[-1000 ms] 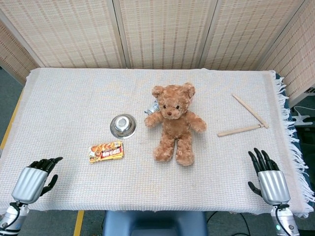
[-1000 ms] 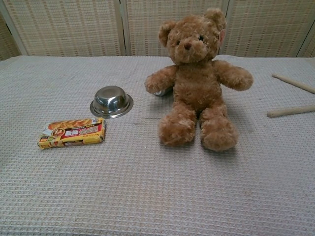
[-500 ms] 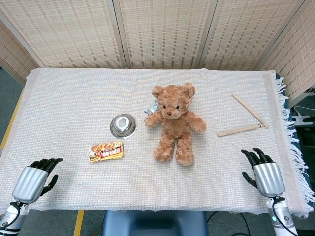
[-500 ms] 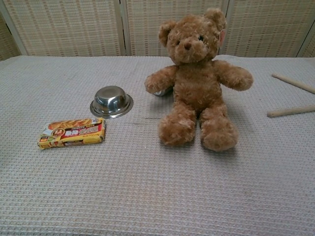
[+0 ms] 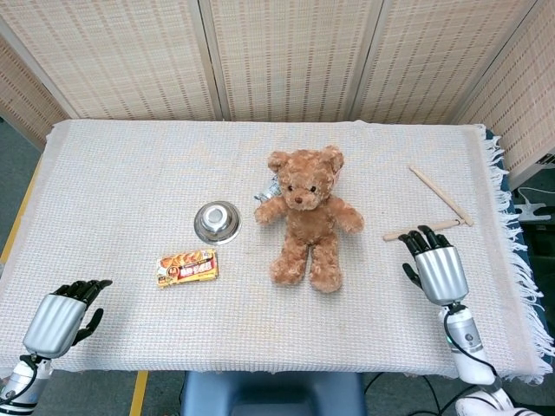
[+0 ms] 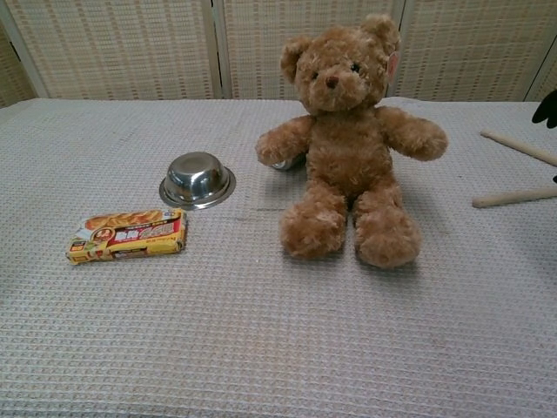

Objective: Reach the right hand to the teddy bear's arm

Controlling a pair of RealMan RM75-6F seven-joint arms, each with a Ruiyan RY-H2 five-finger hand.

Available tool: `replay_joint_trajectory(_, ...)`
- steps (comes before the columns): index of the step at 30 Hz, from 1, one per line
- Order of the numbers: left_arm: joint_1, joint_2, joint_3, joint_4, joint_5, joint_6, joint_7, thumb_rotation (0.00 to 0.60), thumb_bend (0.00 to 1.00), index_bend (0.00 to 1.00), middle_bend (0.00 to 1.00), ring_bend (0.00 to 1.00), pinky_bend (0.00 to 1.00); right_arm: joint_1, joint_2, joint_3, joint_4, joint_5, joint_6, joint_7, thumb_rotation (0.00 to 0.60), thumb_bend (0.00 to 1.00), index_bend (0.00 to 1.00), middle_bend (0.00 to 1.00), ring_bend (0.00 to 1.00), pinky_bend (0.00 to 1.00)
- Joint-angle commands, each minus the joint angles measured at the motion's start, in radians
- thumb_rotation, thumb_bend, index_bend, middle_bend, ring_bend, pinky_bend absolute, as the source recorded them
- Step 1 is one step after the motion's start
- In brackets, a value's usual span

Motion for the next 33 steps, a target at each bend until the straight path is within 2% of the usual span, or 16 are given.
replay_joint_trajectory(1,-0.001,0.001,0.001,-0.001,0.001,-0.002,0.0,0.6,0.44,0.26,0.34,0.35,0.52,0.051,-0.06,0.03,0.079,0.027,-0.034,0.012,0.6,0.08,0.36,0.35,0.25,0.49)
replay_joint_trajectory(7,0.0,0.003,0.002,0.0,0.003,0.002,-0.007,0.6,0.44,0.26,0.34,0.35,0.53,0.12,-0.149,0.048,0.228,0.038,-0.055,0.092,0.6,0.08,0.36,0.34,0.21,0.48)
replay_joint_trajectory(14,0.0,0.005,0.001,0.001,0.004,0.005,-0.019,0.6,0.44,0.26,0.34,0.35,0.53,0.189,-0.252,0.043,0.399,0.025,-0.043,0.183,0.6,0.08,0.35,0.33,0.2,0.47)
replay_joint_trajectory(33,0.0,0.007,0.007,-0.002,0.016,0.01,-0.022,0.6,0.44,0.26,0.34,0.35,0.53,0.319,-0.458,0.05,0.754,0.059,-0.018,0.321,0.6,0.09,0.37,0.33,0.2,0.48)
